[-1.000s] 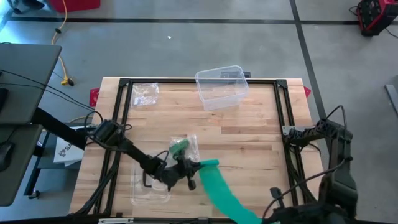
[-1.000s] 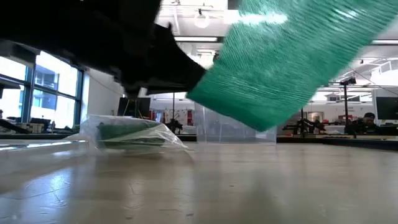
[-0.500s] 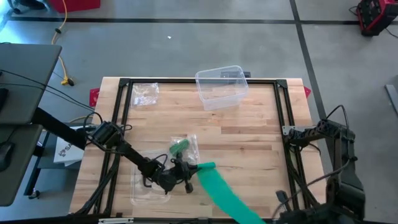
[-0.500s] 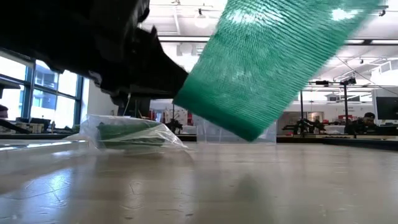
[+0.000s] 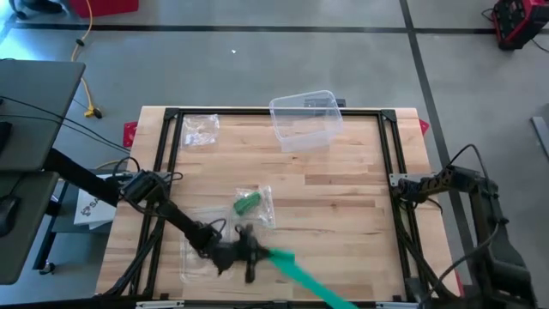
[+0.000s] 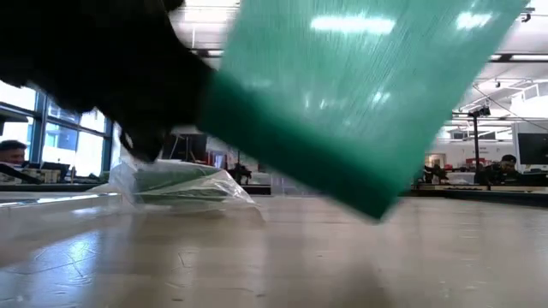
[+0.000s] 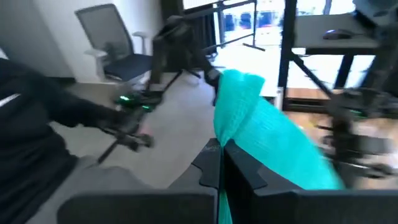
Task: Roll bandage
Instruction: Roll the blue bandage
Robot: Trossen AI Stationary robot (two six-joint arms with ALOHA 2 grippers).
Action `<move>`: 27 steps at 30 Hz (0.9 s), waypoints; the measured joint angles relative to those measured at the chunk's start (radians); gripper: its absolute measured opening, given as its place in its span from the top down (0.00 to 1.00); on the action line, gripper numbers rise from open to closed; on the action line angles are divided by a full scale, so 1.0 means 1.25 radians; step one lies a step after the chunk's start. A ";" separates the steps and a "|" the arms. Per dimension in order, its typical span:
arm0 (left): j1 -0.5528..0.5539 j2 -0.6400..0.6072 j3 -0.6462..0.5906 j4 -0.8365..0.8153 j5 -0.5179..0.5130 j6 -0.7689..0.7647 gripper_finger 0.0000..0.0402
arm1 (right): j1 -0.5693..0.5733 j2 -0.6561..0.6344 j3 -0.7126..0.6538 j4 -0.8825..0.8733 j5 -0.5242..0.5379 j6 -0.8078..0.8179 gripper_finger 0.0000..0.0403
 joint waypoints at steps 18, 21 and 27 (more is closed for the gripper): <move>-0.193 -0.001 0.487 -0.223 0.278 0.190 0.99 | -0.471 -0.203 -0.113 -0.539 -0.075 0.175 1.00; -0.186 -0.001 0.493 -0.293 0.222 0.177 0.99 | -0.521 -0.207 -0.171 -0.498 -0.151 0.141 1.00; -0.153 0.009 0.484 -0.425 0.220 0.041 0.99 | -0.547 -0.207 -0.246 -0.575 -0.166 0.189 1.00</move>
